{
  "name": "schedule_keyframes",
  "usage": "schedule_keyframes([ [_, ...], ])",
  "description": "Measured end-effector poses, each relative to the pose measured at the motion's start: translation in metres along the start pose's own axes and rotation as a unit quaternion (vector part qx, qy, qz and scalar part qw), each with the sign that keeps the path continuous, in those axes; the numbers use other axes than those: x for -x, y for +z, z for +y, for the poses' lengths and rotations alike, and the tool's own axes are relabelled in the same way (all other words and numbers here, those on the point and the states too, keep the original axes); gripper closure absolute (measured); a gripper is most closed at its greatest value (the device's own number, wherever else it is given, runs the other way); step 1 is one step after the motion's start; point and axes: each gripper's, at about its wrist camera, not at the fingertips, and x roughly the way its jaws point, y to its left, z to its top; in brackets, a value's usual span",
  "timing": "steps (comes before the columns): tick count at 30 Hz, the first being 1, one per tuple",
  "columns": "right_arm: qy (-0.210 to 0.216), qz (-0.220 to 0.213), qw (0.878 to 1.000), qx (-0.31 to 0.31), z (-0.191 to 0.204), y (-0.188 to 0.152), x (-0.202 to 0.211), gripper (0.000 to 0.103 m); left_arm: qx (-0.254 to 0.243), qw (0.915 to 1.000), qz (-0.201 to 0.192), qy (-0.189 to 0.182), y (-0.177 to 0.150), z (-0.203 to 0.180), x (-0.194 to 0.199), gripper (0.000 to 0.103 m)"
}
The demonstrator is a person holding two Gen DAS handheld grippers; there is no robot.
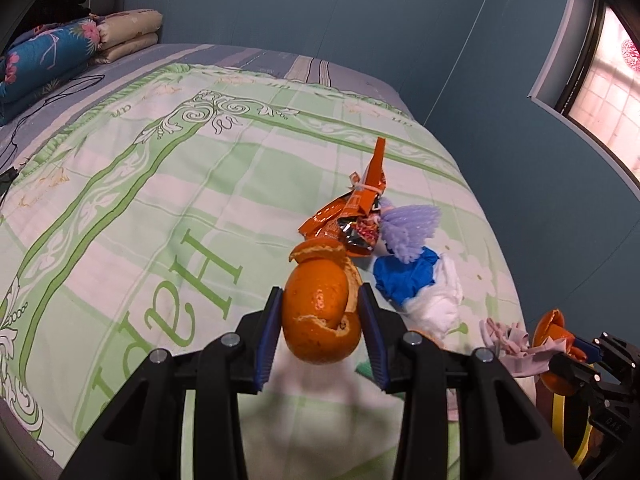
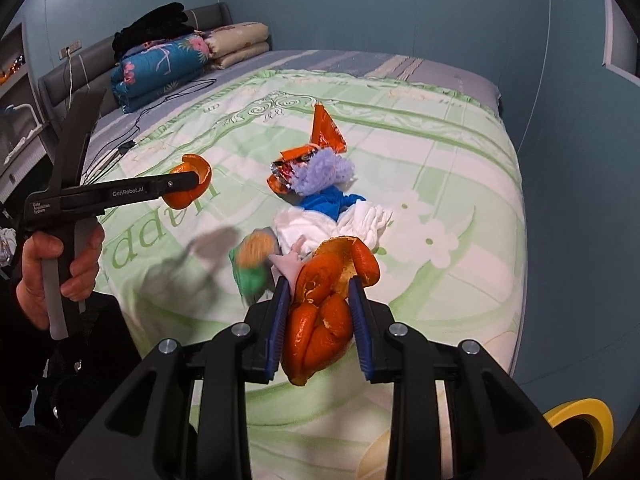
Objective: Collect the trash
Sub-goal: 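Carry both orange peels over the yellow bin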
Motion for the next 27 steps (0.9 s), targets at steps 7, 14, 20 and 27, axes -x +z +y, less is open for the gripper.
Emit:
schedule_keyframes([
  [7,0.0,-0.019,1.0,0.002,0.002,0.0,0.017,0.075,-0.006,0.9999,-0.012,-0.003,0.0,-0.007,0.016,0.067],
  [14,-0.003,-0.033,0.999,0.003,0.003,0.001,0.03,0.075,-0.009,0.9998,-0.019,-0.005,0.002,-0.013,0.025,0.067],
  [20,-0.006,-0.047,0.999,0.002,0.001,0.001,0.043,0.075,-0.011,0.9996,-0.021,-0.015,0.003,-0.02,0.033,0.067],
  [27,-0.015,-0.073,0.997,-0.003,-0.008,0.003,0.066,0.075,-0.023,0.999,-0.03,-0.025,0.006,-0.039,0.045,0.067],
])
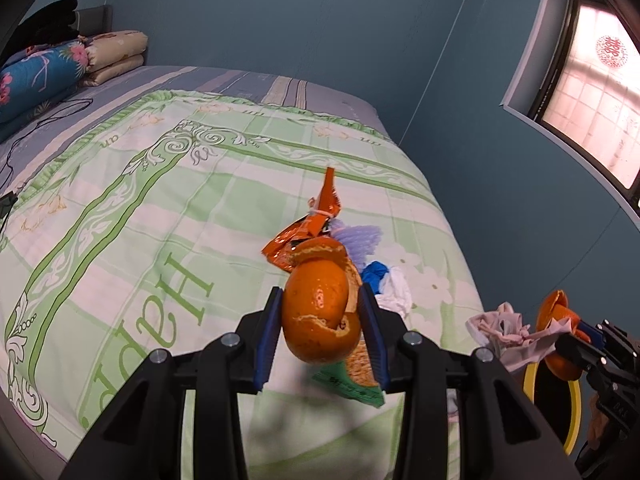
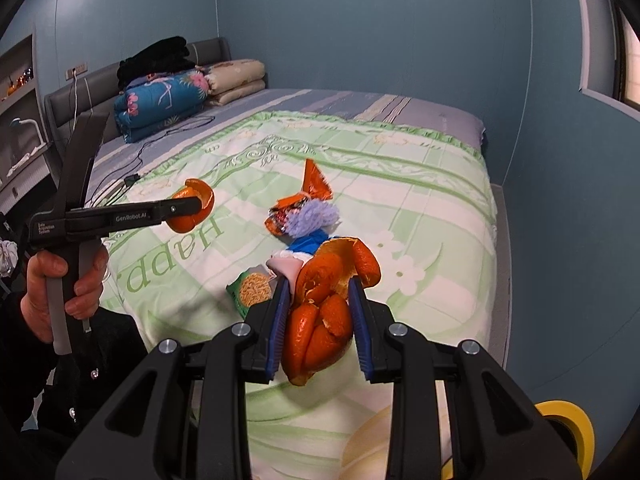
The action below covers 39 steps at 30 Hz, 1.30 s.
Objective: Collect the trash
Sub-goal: 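Carry both orange peels over the yellow bin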
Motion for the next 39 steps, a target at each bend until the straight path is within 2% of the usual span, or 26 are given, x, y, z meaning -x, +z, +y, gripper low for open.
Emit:
schedule_keyframes([
  [7,-0.016,-0.026,0.999,-0.011,-0.016,0.002,0.024,0.075,-0.02,0.9997,-0.006,-0.013,0.003,-0.027,0.007,0.067],
  [20,-0.065,-0.061,0.995,-0.041,-0.06,-0.009,0.075,0.075,-0.065,0.995,-0.005,-0.075,0.004,-0.104,0.013,0.067],
  [28,-0.102,-0.076,0.99,-0.068,-0.092,-0.026,0.108,0.075,-0.104,0.9877,0.006,-0.117,-0.004,-0.163,0.006,0.067],
  [39,-0.147,-0.087,0.98,-0.105,-0.131,-0.057,0.146,0.075,-0.155,0.9751,0.025,-0.157,-0.026,-0.228,0.002,0.067],
])
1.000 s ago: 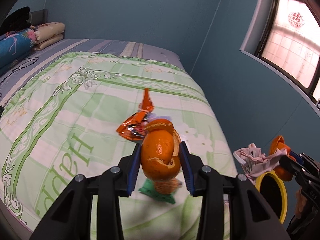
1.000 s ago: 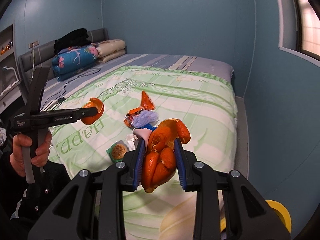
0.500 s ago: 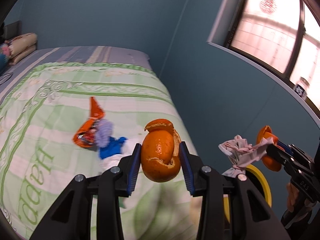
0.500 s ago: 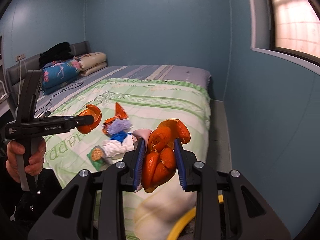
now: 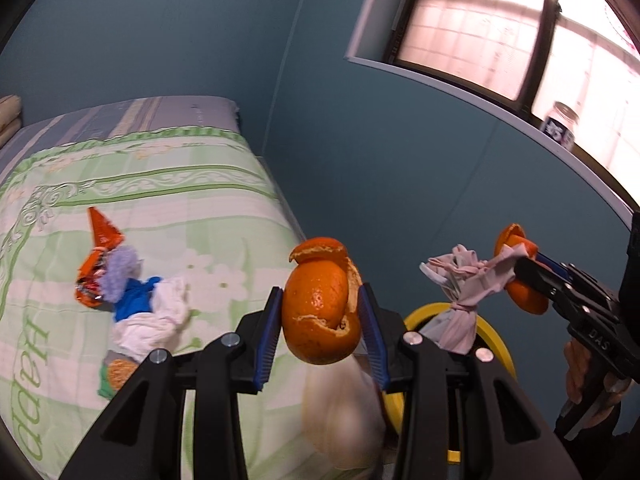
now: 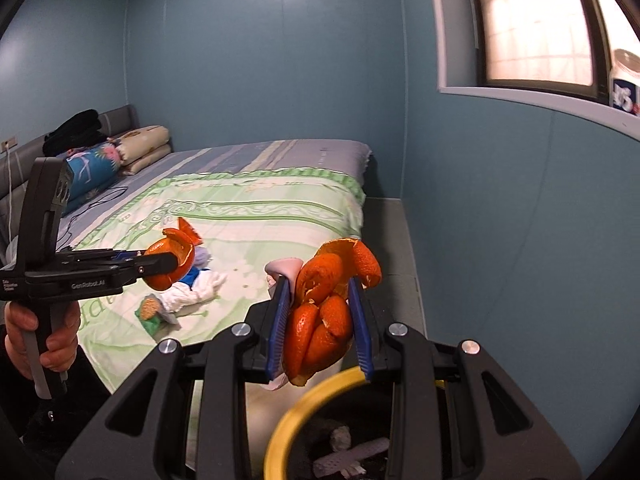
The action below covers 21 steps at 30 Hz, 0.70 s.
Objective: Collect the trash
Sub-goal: 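Carry both orange peels over the yellow bin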
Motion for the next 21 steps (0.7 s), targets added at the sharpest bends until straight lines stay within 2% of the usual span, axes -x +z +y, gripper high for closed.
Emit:
schedule_keyframes([
  [12,-0.044,0.011,0.999,-0.021,-0.036,-0.028,0.022,0.075,-0.055,0.9969,0.033,-0.044,-0.009,-0.066,-0.033,0.067],
  [21,-0.065,0.036,0.997,-0.036,-0.056,-0.054,0.027,0.075,-0.082,0.9928,0.06,-0.064,-0.023,-0.097,-0.058,0.067],
])
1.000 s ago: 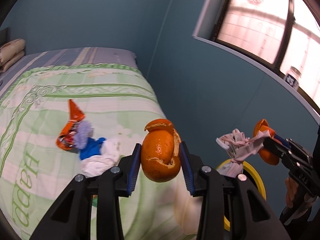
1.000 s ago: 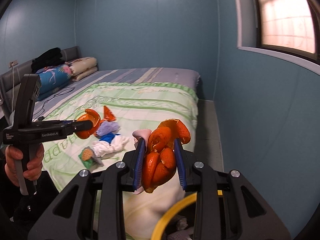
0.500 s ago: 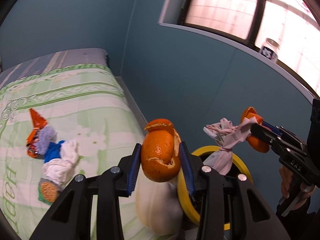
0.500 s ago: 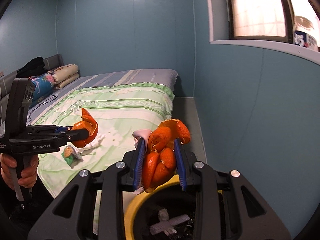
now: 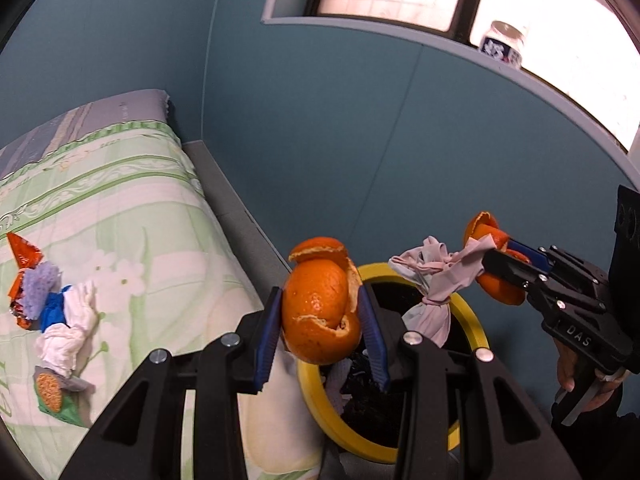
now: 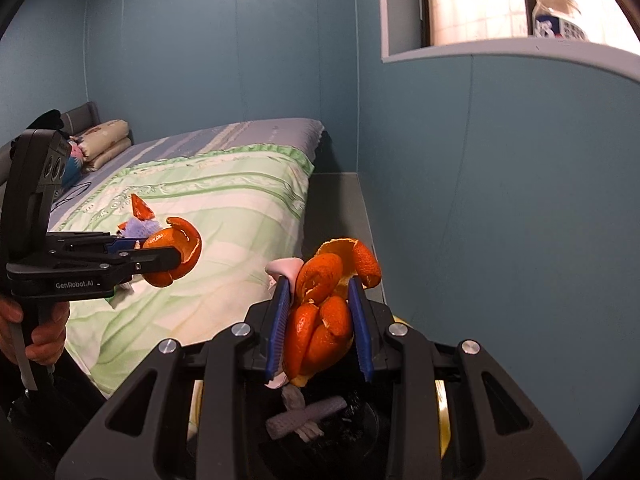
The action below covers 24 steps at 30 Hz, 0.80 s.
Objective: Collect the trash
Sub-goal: 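Carry both orange peels over the yellow bin, then open both tools to drop the orange peels into the bin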
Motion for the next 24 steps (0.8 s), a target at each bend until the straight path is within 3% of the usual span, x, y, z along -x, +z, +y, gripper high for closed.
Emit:
schedule_keyframes([
  [17,-0.006,0.067,0.998,-0.018,-0.021,-0.033,-0.02,0.075,-0.014,0.9971,0.062,-0.04,-0.022,-0.028,-0.062,0.067],
  [24,-0.002,0.096,0.995,-0.021,-0.021,-0.041,-0.033,0.072,-0.008,0.9961,0.068,-0.056,-0.026,-0.031,-0.072,0.067],
])
